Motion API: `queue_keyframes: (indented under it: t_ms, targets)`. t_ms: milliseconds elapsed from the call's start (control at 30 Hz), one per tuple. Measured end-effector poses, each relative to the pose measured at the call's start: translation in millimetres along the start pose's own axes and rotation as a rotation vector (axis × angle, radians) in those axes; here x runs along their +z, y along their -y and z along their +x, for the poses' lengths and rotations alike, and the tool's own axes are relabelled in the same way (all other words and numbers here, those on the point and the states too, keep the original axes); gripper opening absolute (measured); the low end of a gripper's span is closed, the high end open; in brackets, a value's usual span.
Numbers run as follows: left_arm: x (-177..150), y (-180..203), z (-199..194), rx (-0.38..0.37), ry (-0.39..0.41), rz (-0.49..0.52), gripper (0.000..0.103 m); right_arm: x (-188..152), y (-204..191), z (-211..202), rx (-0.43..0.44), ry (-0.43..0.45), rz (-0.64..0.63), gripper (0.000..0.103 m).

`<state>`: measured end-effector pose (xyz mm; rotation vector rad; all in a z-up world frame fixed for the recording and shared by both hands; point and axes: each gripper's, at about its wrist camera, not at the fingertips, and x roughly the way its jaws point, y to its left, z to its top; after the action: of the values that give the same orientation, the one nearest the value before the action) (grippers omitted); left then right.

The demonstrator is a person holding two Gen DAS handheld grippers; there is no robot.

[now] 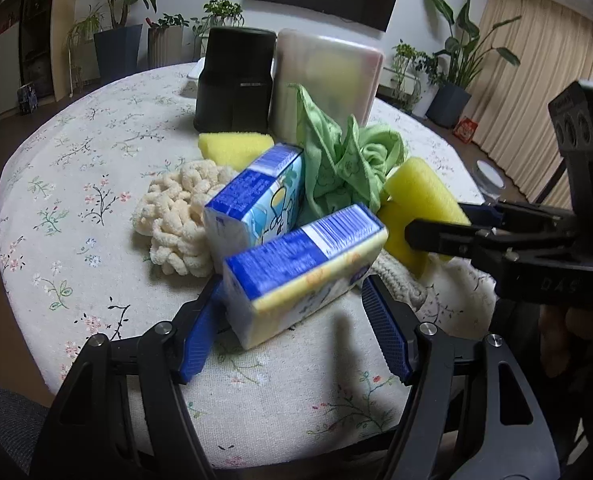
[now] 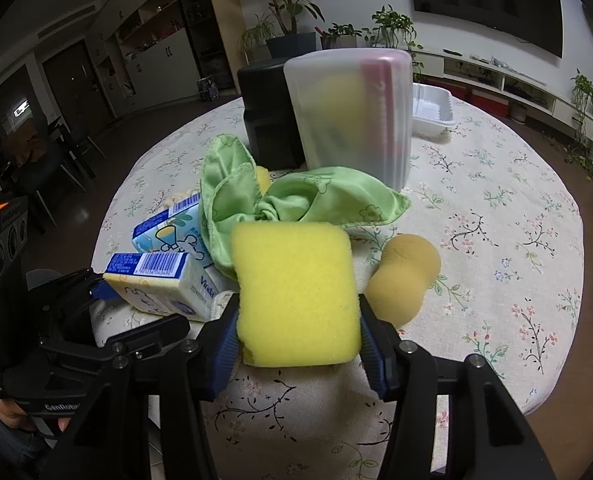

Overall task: Organize soft objects
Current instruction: 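Grasp the blue tissue pack with left tool while right tool grasps yellow sponge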

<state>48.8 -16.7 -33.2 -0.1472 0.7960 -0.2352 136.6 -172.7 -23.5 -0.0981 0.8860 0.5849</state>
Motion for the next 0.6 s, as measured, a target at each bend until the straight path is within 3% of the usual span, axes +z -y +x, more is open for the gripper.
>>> queue_keyframes:
  t_ms: [233,400,600]
  targets:
    - [-2.1,0.7,0.4,0.0,0.03,0.044,0.067,-3.6,-0.6,-2.1,0.0,0.027,-0.003,0.055]
    - [-2.2,-1.0,2.9,0.012,0.031,0.053,0.059,-4.4,0.9,-2.5,0.01,0.038,0.004,0.055]
    - [-3.0,14.1,0.2,0.034,0.065,0.178,0.06,-4.9,1.6,-2.6,0.013,0.043,0.01,0.055]
